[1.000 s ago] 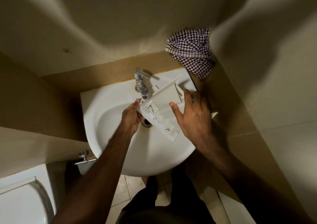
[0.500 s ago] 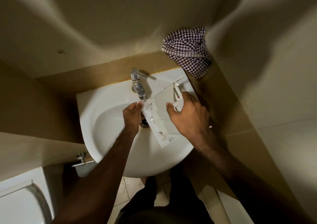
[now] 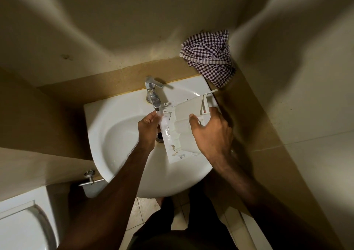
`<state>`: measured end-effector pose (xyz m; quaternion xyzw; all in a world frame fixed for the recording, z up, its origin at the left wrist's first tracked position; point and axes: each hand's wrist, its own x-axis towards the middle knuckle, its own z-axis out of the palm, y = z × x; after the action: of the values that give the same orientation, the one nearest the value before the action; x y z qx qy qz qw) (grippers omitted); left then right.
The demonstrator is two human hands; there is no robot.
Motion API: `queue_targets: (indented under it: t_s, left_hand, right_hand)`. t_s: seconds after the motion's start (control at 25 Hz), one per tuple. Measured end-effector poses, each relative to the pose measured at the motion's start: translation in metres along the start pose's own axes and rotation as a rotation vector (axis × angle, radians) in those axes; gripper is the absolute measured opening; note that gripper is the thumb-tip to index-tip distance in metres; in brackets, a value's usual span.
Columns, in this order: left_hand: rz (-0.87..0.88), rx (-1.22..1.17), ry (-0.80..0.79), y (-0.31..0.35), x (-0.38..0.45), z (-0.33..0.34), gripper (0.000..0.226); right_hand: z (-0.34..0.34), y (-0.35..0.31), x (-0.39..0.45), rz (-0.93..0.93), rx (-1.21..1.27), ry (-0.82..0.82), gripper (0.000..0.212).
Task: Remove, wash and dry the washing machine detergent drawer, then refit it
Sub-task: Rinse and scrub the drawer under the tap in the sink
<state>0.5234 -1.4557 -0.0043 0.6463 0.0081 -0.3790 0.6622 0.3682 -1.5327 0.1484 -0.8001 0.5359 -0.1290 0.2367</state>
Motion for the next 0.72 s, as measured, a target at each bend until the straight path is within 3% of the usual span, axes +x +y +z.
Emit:
queue_targets:
  t_s: [0.08, 0.2, 0.36, 0.56, 0.72]
  left_hand:
    - [-0.04, 0.052, -0.062, -0.004, -0.003, 0.0, 0.024]
    - [-0.033, 0.104, -0.017, -0.007, -0.003, -0.002, 0.02]
    - [-0.005, 0.048, 0.033, -0.004, -0.004, -0.003, 0.013]
    - [-0.154, 0.015, -0.161, -0.012, -0.003, -0.015, 0.033]
    - [-0.069, 0.161, -0.014, -0.004, -0.001, -0.018, 0.021]
  right_hand:
    - [0.0, -0.003, -0.001, 0.028, 0.01, 0.005, 0.056]
    - [0.004, -0.005, -0.006, 0.033, 0.035, -0.023, 0.056]
    - [0.004, 0.005, 0.004, 0.198, 0.184, -0.187, 0.059]
    - [0.008, 0.016, 0.002, 0.359, 0.381, -0.098, 0.046]
    - [0.02, 0.009, -0.021, 0.39, 0.491, -0.096, 0.054]
